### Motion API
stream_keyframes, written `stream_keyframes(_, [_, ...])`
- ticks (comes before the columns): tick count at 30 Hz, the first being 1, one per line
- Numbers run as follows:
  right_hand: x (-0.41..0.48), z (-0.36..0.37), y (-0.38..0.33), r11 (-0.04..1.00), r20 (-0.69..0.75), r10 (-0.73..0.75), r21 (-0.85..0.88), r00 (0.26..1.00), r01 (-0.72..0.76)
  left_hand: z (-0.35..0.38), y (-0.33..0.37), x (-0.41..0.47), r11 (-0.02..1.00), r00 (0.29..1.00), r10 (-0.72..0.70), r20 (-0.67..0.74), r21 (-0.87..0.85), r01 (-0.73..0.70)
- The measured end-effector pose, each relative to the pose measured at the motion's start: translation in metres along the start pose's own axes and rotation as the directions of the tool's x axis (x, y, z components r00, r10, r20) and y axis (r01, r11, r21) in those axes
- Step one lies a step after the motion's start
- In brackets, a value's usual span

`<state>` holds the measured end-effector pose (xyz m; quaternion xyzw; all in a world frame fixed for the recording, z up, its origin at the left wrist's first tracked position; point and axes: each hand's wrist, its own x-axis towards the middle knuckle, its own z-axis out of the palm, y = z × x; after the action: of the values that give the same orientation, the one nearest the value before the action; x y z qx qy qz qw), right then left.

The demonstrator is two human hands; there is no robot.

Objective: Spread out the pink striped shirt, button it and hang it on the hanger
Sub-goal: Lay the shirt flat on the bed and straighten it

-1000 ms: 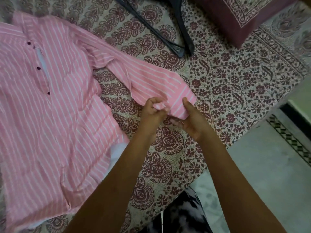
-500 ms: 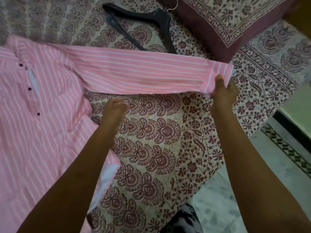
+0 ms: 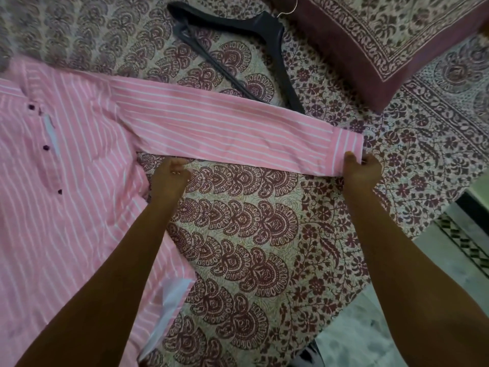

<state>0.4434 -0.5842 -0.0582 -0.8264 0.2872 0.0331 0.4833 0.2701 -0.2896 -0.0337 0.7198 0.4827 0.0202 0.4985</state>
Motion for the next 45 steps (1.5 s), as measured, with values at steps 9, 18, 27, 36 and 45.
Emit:
stream_keyframes(9, [-0.028,0.004,0.011,0.912,-0.11,-0.247,-0.361,0.963,0.193,-0.005,-0.009,-0.017,0.998,0.997,0.066,-0.035,-0.015,-0.067])
stream_keyframes(18, [-0.193,0.03,0.046,0.882,0.242,-0.393,-0.175,0.887,0.438,-0.063,-0.055,-0.071,0.996,0.987,0.091,-0.135,0.021,-0.089])
stream_keyframes(27, [-0.315,0.052,0.086,0.669,0.897,-0.24,-0.126,0.372,0.733,-0.137,-0.169,-0.155,0.994,0.968,-0.101,-0.228,0.006,0.105])
stream_keyframes(36, [-0.327,0.061,0.087,0.296,0.92,-0.295,-0.168,0.257,0.94,-0.134,-0.237,-0.202,0.792,0.987,0.121,-0.103,0.61,-0.034])
stream_keyframes(45, [-0.323,0.058,0.085,0.124,0.915,-0.362,-0.141,0.178,0.982,-0.136,-0.255,-0.195,0.811,0.959,0.282,-0.032,0.542,-0.22])
